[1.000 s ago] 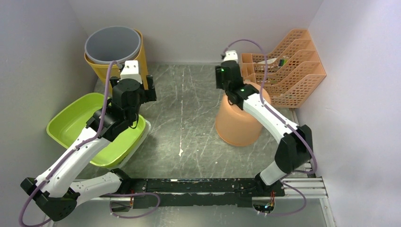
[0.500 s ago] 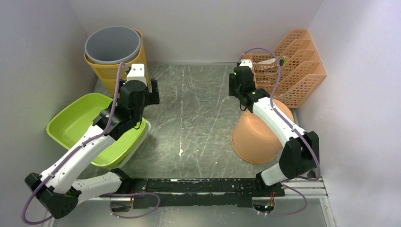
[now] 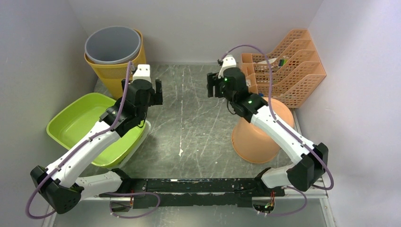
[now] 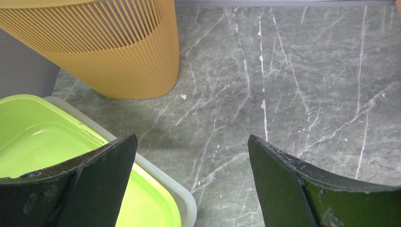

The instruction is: Turn the large container upside down

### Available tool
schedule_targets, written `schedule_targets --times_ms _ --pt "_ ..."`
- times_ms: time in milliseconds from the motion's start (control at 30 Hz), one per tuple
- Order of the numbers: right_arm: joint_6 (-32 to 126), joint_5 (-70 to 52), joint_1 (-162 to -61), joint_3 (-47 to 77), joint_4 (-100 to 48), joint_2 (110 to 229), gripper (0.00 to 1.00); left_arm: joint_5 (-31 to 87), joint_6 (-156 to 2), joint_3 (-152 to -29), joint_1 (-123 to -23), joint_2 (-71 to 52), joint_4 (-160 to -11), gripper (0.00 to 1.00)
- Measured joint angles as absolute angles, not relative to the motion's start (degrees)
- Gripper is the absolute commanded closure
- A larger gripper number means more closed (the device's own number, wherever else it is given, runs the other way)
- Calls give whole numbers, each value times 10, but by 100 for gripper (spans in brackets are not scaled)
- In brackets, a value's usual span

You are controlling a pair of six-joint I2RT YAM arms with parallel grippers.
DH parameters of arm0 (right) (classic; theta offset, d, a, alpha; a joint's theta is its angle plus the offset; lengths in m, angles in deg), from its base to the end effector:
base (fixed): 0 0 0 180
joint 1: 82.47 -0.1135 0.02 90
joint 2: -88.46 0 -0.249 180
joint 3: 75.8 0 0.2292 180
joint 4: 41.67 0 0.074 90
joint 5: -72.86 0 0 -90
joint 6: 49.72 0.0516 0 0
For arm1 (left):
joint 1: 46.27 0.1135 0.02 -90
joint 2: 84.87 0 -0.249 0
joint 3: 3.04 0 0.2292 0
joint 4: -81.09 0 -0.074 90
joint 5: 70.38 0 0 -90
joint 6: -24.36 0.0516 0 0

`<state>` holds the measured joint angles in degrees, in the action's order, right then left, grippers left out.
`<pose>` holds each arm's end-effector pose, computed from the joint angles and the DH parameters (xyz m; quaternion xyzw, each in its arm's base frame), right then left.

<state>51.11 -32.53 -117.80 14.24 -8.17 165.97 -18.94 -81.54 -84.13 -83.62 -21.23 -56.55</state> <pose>0.2571 0.1655 0.3620 -0.0991 0.8141 0.1186 0.5598 0.2038 -0.1151 0.3572 -0.0264 0.8148 0.0213 0.5787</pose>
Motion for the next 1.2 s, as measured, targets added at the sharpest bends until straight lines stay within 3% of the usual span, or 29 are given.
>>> schedule_targets --times_ms 367,667,800,1000,1200 --pt "597 -319 -1237 -92 -133 1696 32 -190 -820 -832 -836 -223 -566 1" --pt "690 -404 -1231 -210 -133 1609 33 -191 -826 -812 -836 -233 -565 1" --pt "699 -420 -1180 -224 -138 1609 33 -191 -829 -810 -836 -233 -565 1" --pt "689 -401 -1016 -226 -179 1628 34 -191 -837 -799 -836 -244 -564 1" --pt "681 -403 -938 -225 -199 1648 34 -196 -841 -793 -836 -259 -562 1"
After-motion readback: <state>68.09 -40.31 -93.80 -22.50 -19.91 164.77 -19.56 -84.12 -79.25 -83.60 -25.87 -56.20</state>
